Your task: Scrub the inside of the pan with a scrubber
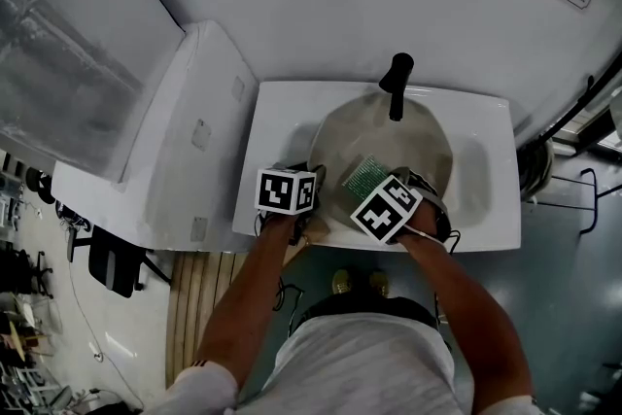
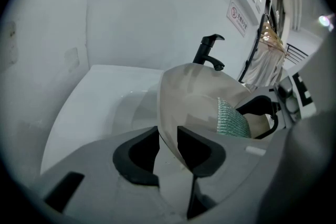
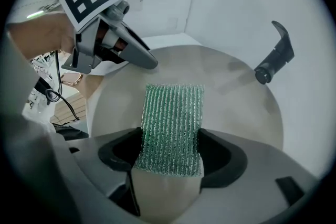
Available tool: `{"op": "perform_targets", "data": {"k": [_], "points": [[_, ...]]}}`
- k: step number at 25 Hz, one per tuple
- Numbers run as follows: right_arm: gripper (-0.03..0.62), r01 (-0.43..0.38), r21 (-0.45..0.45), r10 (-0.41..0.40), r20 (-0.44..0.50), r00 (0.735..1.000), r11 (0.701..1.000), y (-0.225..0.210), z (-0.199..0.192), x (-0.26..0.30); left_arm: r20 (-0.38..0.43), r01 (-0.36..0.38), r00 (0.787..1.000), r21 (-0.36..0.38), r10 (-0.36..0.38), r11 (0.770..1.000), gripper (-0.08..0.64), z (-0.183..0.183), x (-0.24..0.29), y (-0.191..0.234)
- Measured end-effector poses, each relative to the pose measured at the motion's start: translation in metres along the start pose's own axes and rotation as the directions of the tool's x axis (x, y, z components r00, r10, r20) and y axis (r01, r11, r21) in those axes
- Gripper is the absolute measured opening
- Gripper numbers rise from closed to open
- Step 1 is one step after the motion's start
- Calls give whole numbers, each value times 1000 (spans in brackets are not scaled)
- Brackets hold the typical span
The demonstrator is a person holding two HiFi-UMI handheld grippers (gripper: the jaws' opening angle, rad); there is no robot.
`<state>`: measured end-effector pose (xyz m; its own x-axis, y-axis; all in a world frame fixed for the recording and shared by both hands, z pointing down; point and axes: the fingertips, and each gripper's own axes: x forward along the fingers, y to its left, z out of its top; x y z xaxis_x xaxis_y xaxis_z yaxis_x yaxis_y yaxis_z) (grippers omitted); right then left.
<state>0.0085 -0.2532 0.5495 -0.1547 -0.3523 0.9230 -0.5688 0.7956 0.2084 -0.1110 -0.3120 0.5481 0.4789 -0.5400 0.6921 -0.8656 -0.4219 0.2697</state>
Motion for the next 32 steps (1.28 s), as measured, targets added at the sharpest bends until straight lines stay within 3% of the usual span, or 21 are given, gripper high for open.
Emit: {"op": "perform_targets", "data": {"k": [11,16,20,24,32], "points": [[341,46,13,-46,26,999,999,-26,-12,-21,-4,-36,999,33,37,999,137,0,-2,1],[340,18,36,-22,120,992,999,-26,1,-42,30,-59,998,46,58,997,188,8,-19,4],[341,-23,90,2,234,972,996,-31,15,-68,114,-79,991,51,73,996,192,26,-43,0],[340,-53,151,-6,366,931,987,-39,33,-100,262,-86,963,64,66,994,192,61,-77,-11],[341,-57,172,-51,564,824,983,-51,64,-157,499,-63,866,145,-18,987,190,120,-140,-57]]}}
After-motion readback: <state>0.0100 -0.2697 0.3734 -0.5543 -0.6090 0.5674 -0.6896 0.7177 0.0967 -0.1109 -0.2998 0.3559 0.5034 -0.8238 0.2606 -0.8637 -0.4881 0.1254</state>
